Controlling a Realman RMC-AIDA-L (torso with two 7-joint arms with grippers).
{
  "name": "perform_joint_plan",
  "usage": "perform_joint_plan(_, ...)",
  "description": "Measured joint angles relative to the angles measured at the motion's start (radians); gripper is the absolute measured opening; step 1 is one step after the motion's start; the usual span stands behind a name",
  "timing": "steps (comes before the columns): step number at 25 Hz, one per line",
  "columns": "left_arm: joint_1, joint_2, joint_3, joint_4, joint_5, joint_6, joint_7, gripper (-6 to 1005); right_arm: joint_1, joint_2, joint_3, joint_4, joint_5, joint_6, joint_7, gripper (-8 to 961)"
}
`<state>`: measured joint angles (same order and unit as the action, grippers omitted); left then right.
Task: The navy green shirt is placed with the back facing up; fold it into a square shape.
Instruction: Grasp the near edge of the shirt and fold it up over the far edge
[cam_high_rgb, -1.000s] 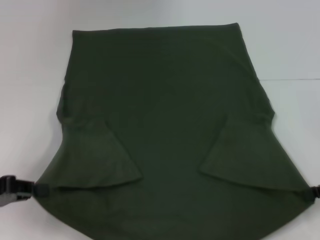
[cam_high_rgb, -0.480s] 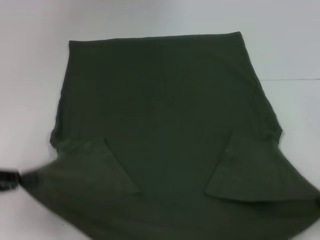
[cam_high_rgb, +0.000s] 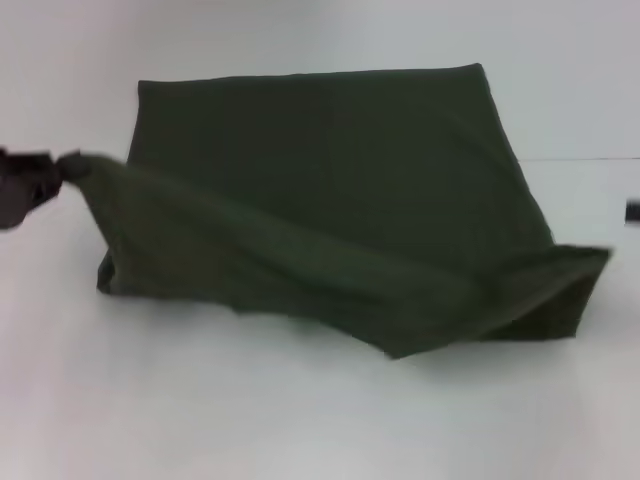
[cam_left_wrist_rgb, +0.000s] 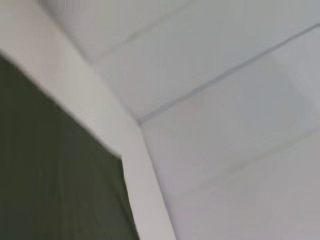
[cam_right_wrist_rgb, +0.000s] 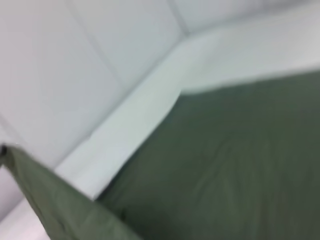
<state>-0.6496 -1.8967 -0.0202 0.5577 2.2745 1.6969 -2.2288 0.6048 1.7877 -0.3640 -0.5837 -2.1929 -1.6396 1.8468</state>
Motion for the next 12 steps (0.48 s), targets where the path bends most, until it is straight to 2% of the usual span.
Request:
perform_joint_plan(6,-0.062,-0.013,0.000,-0.128,-0.085,-0.223,0.168,30,0.046,0.031,-0.006,0.050,0.135,0.182,-0.041,40)
perform_joint_plan(12,-0.089,-0.034,-0.001,-0.172,-0.141,-0.353,0.239,29,0.094,0.072,-0.040,0.093,0.148,0.342,-0.069,49)
